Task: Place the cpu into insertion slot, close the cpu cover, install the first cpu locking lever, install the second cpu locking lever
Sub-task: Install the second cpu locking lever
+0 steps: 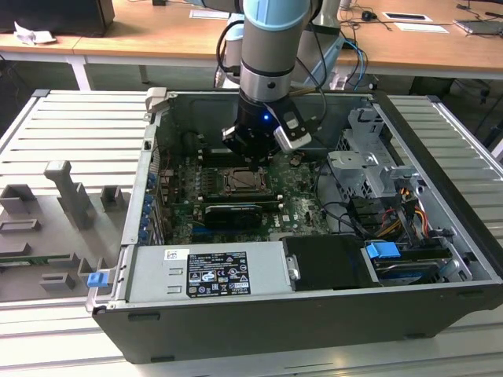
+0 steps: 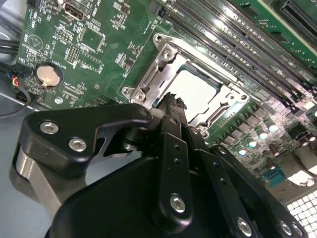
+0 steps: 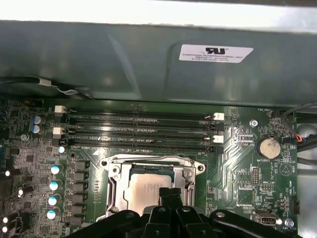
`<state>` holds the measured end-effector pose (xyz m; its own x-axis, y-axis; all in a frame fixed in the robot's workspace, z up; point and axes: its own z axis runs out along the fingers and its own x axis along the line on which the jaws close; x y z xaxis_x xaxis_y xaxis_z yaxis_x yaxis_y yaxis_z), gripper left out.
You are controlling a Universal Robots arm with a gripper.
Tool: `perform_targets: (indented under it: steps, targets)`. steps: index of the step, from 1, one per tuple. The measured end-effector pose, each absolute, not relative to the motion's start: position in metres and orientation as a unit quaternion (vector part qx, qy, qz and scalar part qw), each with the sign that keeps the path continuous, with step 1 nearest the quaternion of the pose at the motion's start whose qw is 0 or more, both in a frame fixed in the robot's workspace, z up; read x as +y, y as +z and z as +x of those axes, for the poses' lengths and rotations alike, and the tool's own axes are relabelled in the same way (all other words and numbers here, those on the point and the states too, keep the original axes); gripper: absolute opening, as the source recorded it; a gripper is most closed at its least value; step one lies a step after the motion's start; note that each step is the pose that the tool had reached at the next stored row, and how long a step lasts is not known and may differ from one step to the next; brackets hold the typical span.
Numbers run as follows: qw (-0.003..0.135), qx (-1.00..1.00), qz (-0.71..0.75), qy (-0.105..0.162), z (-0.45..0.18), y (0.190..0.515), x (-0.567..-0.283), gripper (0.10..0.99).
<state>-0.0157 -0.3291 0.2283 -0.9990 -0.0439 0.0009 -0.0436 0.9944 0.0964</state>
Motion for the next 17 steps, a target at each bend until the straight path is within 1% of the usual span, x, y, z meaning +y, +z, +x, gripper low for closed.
perform_targets:
  steps: [17]
  targets:
    - [0.001, -0.999, 0.022, -0.048, -0.0157, 0.2323, -0.3388, 0.106]
